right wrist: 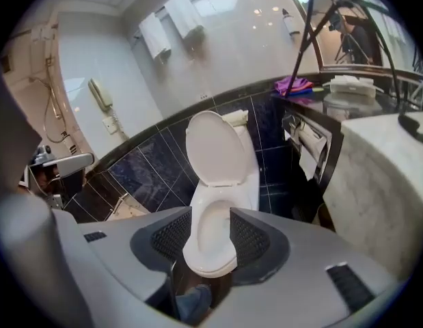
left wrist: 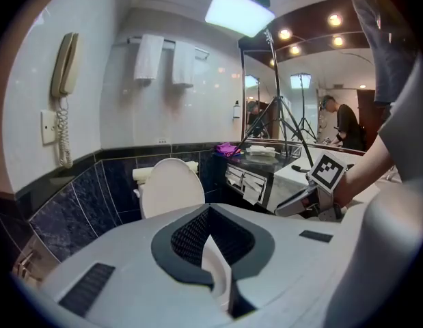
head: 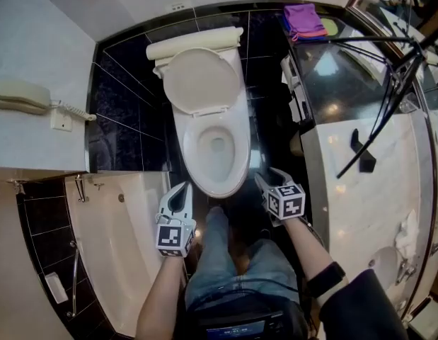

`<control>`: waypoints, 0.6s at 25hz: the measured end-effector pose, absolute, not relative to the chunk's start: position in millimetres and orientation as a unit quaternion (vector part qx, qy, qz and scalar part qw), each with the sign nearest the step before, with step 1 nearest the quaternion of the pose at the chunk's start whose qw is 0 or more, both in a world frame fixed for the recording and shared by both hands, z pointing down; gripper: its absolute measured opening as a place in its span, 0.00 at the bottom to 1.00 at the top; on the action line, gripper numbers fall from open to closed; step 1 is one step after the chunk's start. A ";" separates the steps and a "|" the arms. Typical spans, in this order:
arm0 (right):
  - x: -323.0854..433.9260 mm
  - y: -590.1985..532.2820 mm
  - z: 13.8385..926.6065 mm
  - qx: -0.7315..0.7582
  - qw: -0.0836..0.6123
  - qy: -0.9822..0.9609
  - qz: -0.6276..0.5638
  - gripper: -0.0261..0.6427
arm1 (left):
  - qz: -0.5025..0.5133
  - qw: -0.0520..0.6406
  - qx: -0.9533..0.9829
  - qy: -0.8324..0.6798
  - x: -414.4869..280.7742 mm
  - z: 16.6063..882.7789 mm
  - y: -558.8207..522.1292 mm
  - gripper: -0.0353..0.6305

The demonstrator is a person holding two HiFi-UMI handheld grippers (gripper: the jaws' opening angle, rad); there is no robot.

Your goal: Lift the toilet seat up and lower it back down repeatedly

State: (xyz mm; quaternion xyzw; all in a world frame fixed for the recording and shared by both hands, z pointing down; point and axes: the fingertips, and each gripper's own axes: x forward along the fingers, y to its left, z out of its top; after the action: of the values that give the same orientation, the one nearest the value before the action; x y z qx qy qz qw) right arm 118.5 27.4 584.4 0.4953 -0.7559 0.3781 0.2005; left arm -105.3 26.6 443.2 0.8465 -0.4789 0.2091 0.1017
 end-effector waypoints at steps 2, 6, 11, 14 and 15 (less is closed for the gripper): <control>115.7 28.4 625.1 0.491 0.200 -0.746 0.403 0.33 | 0.216 0.096 0.851 -0.468 -101.9 472.9 24.2 0.04; 104.4 33.3 711.6 0.479 0.204 -0.730 0.443 0.33 | 0.221 0.103 0.842 -0.481 -110.2 537.6 19.8 0.04; 96.9 40.7 806.3 0.473 0.172 -0.695 0.514 0.33 | 0.211 0.112 0.835 -0.496 -112.0 603.3 17.9 0.04; 96.3 42.7 850.4 0.472 0.137 -0.670 0.557 0.33 | 0.211 0.104 0.837 -0.494 -112.2 626.9 14.9 0.04; 95.5 41.8 862.0 0.469 0.122 -0.662 0.571 0.33 | 0.209 0.103 0.837 -0.495 -112.8 632.1 12.9 0.04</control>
State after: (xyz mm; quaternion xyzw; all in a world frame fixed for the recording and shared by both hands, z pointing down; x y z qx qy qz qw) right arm 95.5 41.8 862.0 0.4695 -0.6623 0.5710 0.1218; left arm -112.8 12.9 632.1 0.8373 -0.4945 0.2094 0.1030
